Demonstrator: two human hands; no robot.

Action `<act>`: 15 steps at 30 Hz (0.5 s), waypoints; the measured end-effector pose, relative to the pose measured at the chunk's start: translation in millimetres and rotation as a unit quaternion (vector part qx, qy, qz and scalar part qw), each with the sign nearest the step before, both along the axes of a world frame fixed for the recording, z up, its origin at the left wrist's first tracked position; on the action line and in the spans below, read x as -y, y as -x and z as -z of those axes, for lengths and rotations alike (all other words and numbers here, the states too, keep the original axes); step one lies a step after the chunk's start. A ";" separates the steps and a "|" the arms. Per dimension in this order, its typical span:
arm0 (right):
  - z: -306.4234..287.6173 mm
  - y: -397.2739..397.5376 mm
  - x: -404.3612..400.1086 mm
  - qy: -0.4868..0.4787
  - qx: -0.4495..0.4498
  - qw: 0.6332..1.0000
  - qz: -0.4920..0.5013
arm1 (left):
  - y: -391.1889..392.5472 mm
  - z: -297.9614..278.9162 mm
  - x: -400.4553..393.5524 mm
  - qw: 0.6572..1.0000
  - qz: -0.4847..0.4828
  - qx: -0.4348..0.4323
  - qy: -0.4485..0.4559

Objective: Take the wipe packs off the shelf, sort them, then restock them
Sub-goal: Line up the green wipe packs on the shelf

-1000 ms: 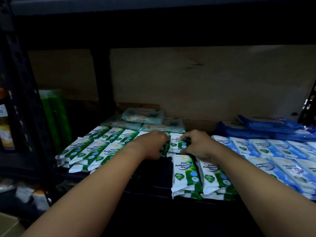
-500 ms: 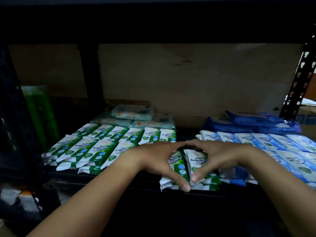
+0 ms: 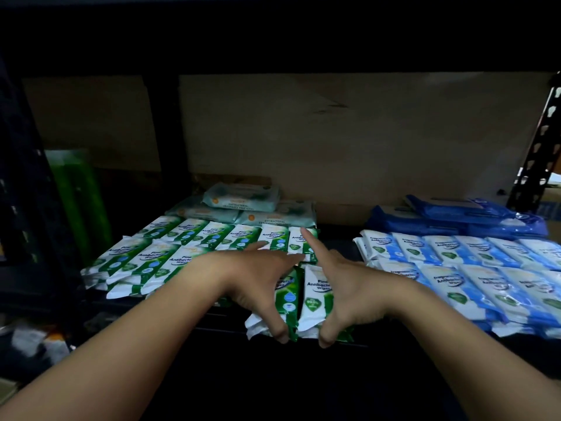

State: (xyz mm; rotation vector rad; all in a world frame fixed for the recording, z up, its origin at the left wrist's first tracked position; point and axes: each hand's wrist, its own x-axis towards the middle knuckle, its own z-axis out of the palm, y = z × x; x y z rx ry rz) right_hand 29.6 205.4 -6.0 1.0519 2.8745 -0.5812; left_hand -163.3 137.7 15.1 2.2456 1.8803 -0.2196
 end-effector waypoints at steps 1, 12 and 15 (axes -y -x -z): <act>2.6 4.4 0.3 0.000 -0.020 1.000 0.001 | 5.2 -0.6 1.3 1.000 -0.007 0.008 0.003; 2.4 24.7 -0.8 -0.093 -0.078 0.992 -0.018 | 46.3 13.4 0.0 0.993 -0.004 0.040 -0.113; 6.7 27.3 -2.3 -0.071 -0.109 0.991 -0.008 | 51.1 16.9 -1.8 0.992 0.002 0.036 -0.121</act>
